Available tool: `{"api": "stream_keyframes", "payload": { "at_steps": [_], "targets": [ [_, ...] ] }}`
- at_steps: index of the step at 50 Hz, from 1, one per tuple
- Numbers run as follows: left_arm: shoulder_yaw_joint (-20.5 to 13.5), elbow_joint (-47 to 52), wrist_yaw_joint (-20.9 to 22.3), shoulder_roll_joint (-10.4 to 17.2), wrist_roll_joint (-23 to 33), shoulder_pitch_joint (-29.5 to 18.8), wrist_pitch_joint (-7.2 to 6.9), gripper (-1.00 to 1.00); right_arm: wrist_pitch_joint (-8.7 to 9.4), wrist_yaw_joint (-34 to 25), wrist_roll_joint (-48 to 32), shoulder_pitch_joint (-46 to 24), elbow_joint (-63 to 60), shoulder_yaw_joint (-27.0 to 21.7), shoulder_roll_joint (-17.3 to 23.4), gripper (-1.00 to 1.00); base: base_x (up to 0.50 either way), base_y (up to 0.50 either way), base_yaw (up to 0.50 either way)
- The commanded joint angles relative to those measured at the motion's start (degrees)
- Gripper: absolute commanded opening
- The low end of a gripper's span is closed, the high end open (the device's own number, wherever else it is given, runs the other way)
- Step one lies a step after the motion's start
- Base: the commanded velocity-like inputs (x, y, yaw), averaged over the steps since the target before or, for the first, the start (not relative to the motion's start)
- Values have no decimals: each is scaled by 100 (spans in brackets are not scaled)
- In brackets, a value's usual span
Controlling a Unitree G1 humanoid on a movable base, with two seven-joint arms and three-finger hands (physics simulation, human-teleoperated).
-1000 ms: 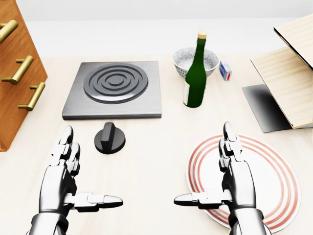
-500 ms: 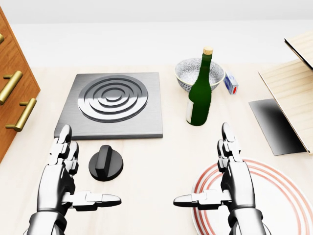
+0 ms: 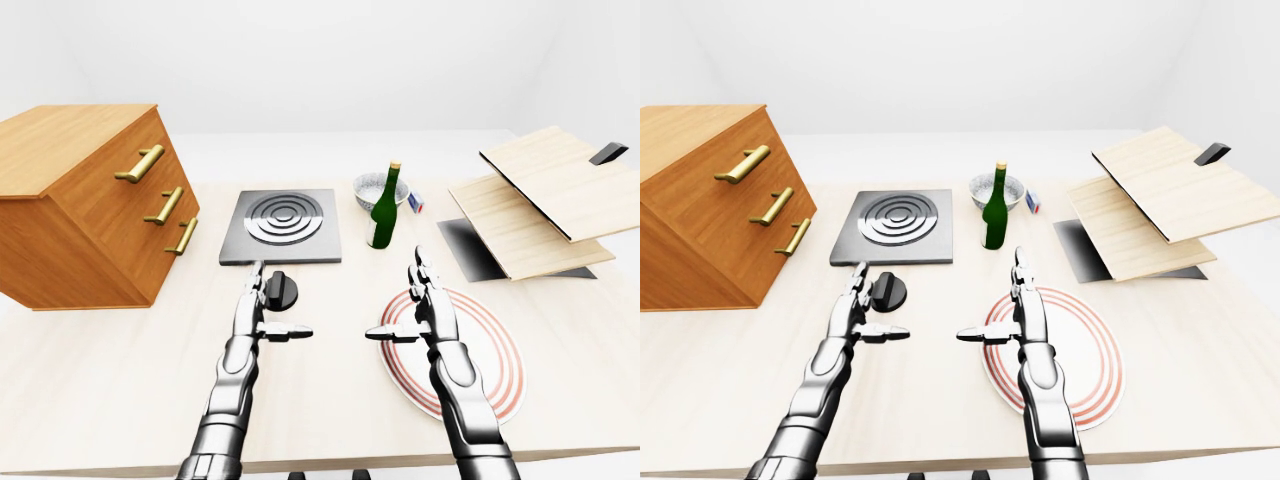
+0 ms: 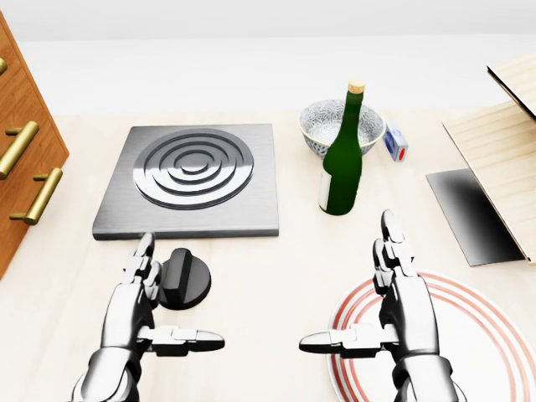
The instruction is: Turn on the stove.
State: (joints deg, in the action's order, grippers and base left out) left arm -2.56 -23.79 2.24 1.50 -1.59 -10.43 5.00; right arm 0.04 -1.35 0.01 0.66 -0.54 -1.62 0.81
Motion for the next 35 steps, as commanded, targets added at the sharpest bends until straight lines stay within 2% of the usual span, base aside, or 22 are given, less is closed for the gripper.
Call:
{"api": "stream_keyframes", "payload": {
  "at_steps": [1, 6, 10, 20, 29, 31, 34, 35],
  "targets": [
    [194, -1820, -74, -147, 217, -597, 0, 100, 2, -23, 34, -15, 10, -22, 9, 100, 0, 0, 0],
    [269, -2352, -145, -240, 382, -719, 0, 100, 9, -32, 42, -18, 9, -25, 9, 100, 0, 0, 0],
    [376, -2365, -33, -331, 481, -621, 0, 100, 51, -40, 77, -41, 3, -49, 17, 100, 1, 0, -1],
    [689, -1357, 294, -527, 646, 52, 0, 100, 29, -17, 78, -111, 115, -55, 19, 100, 0, 0, 0],
    [1012, -332, 635, -675, 552, 575, 0, 100, 137, 5, 108, -107, 18, -63, 20, 100, 0, 0, 0],
    [1107, -277, 614, -721, 576, 645, 0, 100, 215, -19, 141, -66, -112, -75, 30, 100, 0, 0, 0],
    [1308, -84, 615, -789, 611, 850, -70, 100, 305, -41, 212, -89, -195, -145, 54, 100, 0, 0, 0],
    [1387, 30, 603, -815, 630, 927, -132, 100, 333, -41, 237, -108, -204, -173, 63, 100, 0, 0, 0]
  ]
}}
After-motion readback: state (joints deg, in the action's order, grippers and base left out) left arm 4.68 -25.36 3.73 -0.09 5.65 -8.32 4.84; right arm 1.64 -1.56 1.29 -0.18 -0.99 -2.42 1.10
